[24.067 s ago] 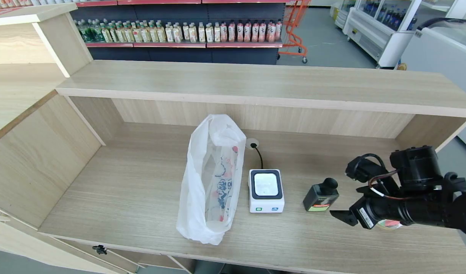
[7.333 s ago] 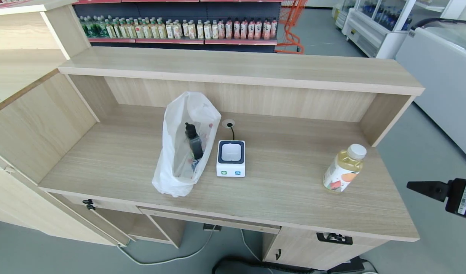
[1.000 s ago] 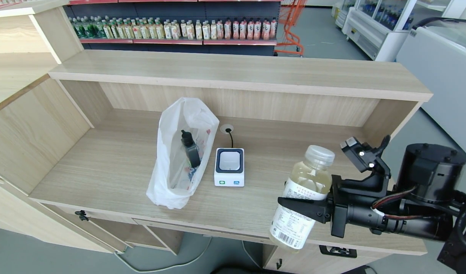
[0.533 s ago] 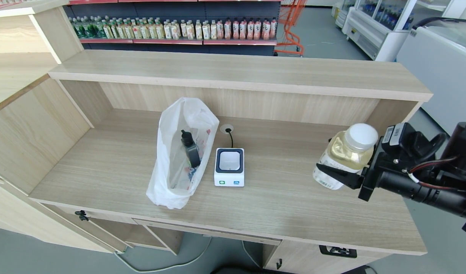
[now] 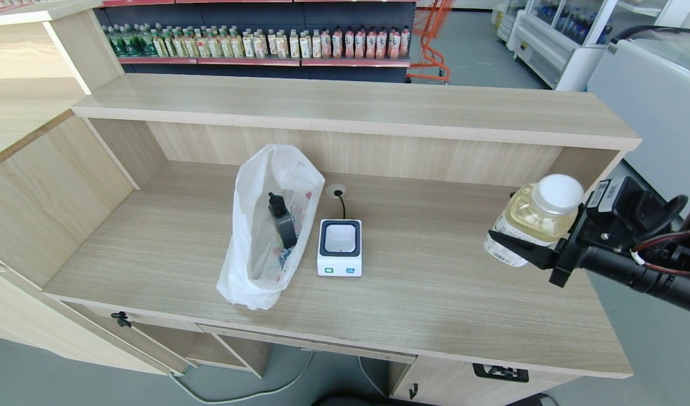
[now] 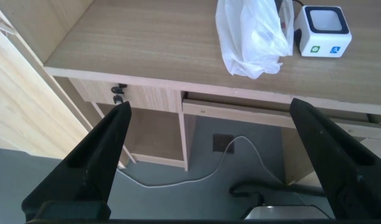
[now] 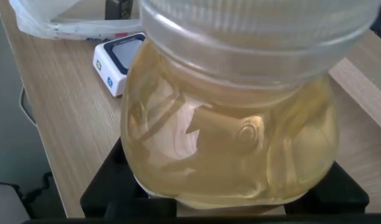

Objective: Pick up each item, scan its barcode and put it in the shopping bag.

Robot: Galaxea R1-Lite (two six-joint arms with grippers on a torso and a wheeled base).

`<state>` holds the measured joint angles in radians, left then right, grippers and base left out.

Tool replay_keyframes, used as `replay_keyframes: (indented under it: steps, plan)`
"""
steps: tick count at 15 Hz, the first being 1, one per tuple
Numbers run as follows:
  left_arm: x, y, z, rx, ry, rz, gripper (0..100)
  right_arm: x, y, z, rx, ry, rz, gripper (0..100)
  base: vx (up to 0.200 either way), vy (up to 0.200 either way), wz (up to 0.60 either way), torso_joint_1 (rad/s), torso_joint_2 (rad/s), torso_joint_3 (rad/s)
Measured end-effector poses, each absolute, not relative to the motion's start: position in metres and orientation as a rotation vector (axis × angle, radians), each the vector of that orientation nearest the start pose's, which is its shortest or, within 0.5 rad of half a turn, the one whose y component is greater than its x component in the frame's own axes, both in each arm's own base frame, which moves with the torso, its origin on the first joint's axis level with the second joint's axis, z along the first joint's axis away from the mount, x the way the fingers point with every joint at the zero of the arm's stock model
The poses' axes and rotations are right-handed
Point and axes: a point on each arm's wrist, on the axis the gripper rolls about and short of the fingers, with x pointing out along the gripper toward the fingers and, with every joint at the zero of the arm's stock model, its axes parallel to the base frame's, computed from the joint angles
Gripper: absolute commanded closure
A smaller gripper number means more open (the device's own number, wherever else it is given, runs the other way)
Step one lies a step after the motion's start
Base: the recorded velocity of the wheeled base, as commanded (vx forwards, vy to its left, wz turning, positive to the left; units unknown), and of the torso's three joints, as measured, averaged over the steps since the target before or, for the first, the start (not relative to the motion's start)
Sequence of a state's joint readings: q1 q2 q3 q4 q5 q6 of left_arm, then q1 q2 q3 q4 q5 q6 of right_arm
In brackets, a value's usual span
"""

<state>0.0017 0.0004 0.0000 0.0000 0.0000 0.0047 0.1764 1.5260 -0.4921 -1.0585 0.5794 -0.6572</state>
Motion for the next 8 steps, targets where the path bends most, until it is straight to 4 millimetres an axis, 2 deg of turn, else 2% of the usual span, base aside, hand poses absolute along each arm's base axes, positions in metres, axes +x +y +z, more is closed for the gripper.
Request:
replay_keyframes:
  steps: [1, 4, 8]
  plan:
    - [-0.023, 0.000, 0.075, 0.004, 0.000, 0.002, 0, 0.230, 0.053, 0.187, -0.627, -0.256, 0.721, 100, 0.000, 0.000, 0.00, 0.000, 0.00, 0.000]
    - [-0.023, 0.000, 0.075, 0.005, 0.000, 0.001, 0, 0.221, 0.052, 0.179, -0.613, -0.223, 0.733, 100, 0.200, 0.200, 0.00, 0.002, 0.01, 0.004]
    - [-0.023, 0.000, 0.075, 0.005, 0.000, 0.001, 0, 0.218, 0.051, 0.181, -0.563, -0.213, 0.736, 100, 0.200, 0.200, 0.00, -0.004, 0.00, 0.001]
